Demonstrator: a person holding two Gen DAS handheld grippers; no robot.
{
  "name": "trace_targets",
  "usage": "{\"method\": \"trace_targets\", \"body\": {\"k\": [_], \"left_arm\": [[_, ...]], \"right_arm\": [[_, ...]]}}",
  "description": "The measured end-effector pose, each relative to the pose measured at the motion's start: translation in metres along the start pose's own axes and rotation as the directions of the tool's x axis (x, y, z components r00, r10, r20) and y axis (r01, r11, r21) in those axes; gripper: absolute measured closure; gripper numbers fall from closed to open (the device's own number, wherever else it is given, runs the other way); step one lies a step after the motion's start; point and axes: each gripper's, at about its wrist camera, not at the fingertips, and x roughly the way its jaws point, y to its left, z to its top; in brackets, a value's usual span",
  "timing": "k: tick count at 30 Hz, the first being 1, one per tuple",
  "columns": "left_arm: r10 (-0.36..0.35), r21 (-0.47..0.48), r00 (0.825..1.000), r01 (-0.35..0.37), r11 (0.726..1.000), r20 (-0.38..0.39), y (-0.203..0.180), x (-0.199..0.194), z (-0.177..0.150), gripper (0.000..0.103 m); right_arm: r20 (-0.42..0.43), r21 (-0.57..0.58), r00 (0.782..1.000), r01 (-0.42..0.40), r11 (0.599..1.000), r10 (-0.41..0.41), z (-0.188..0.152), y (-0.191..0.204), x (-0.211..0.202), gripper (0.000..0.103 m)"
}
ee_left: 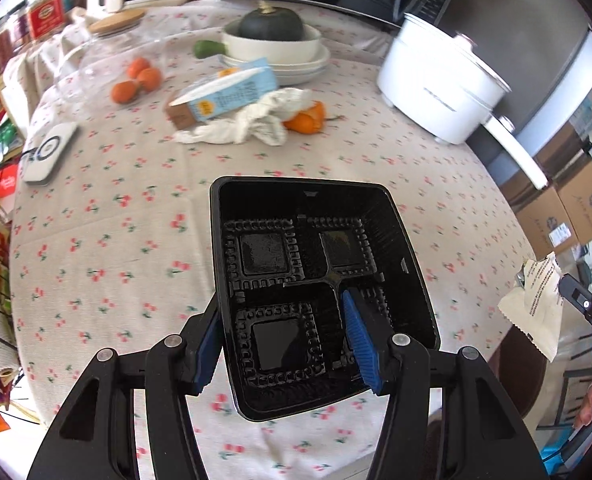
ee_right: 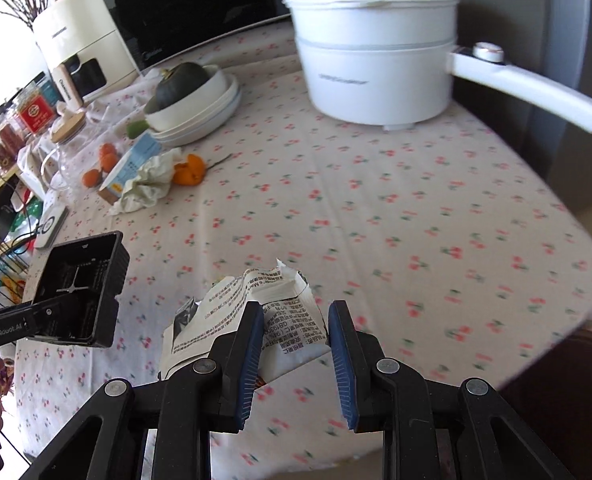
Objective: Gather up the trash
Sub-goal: 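Carry the tray and paper packet over the brown bin with both tools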
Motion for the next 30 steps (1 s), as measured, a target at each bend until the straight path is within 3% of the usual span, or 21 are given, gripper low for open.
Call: {"method": "trace_targets", "body": {"k": [7, 14, 23, 24, 25, 30], "left_arm": [[-0.049, 0.111, 0.999, 0.052, 0.993, -0.023, -0.066, 0.006, -0.009, 0.044], [-0.110, 0.221, 0.993, 0.119, 0.968, -0.051, -0.137, 0.011, -0.026, 0.044], [-0.192, 0.380, 0.975, 0.219, 0.899, -0.110, -0.239, 0.028, -0.066, 0.044], [-0.197, 0.393, 0.973, 0.230, 0.890, -0.122, -0.248, 0.031, -0.071, 0.044], [-0.200, 0.409, 0.971, 0.237, 0.882, -0.131, -0.258, 0.034, -0.077, 0.044], [-0.188, 0.488, 0.972, 0.235, 0.840, -0.143, -0.288, 0.048, -0.102, 0.044]], "right_arm": [[0.043, 0.087, 0.997, 0.060, 0.994, -0.063, -0.021, -0.056, -0.048, 0.073], [0.060, 0.196, 0.988, 0.128, 0.972, -0.142, -0.049, -0.114, -0.084, 0.073], [0.011, 0.253, 0.971, 0.229, 0.940, -0.240, -0.086, -0.172, -0.108, 0.073], [0.002, 0.257, 0.970, 0.236, 0.937, -0.244, -0.089, -0.177, -0.109, 0.075], [-0.013, 0.260, 0.969, 0.241, 0.935, -0.246, -0.092, -0.182, -0.108, 0.091], [-0.069, 0.282, 0.962, 0.273, 0.920, -0.265, -0.104, -0.202, -0.104, 0.089]]}}
